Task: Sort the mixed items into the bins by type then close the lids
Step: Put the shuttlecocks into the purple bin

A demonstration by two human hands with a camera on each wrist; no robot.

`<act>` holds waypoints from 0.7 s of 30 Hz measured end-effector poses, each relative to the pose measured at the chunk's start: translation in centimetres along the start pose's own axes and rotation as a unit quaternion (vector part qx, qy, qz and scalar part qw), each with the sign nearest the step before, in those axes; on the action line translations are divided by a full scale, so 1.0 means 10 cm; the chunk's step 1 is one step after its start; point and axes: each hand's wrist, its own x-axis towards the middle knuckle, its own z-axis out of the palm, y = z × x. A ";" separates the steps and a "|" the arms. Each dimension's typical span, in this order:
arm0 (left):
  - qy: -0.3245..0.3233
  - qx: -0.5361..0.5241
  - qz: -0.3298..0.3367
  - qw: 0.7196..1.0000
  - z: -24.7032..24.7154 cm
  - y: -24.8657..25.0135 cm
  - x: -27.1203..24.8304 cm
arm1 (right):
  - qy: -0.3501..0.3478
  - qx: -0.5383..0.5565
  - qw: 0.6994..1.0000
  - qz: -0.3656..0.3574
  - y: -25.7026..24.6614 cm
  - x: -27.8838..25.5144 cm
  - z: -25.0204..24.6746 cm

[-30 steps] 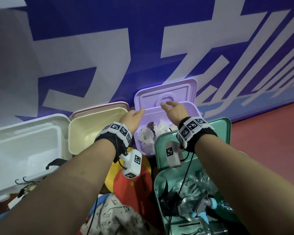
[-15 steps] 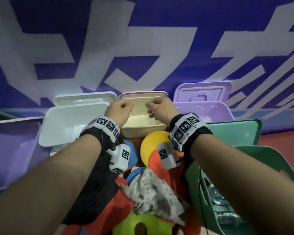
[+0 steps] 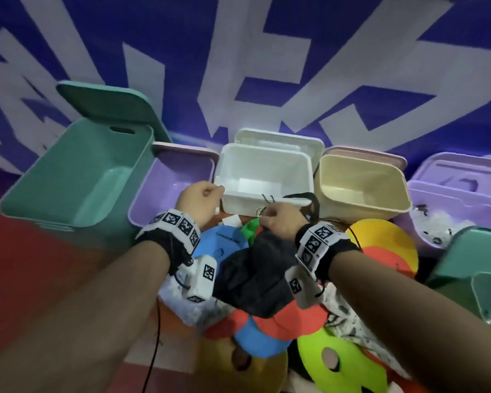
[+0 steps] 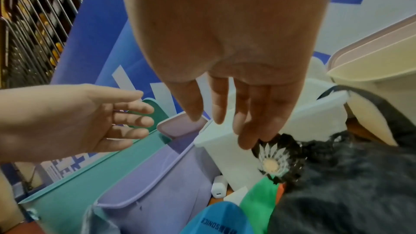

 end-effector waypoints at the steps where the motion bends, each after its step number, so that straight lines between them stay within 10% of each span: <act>1: -0.003 0.002 -0.006 1.000 -0.05 -0.07 -0.01 | -0.003 -0.011 1.000 0.008 -0.04 0.03 0.07; 14: -0.027 -0.003 -0.058 0.998 -0.07 -0.57 -0.01 | -0.048 -0.039 0.994 0.090 0.03 0.57 0.60; 21: -0.025 -0.006 -0.052 0.998 0.12 -0.44 0.08 | 0.039 0.030 0.998 0.048 0.12 0.39 0.49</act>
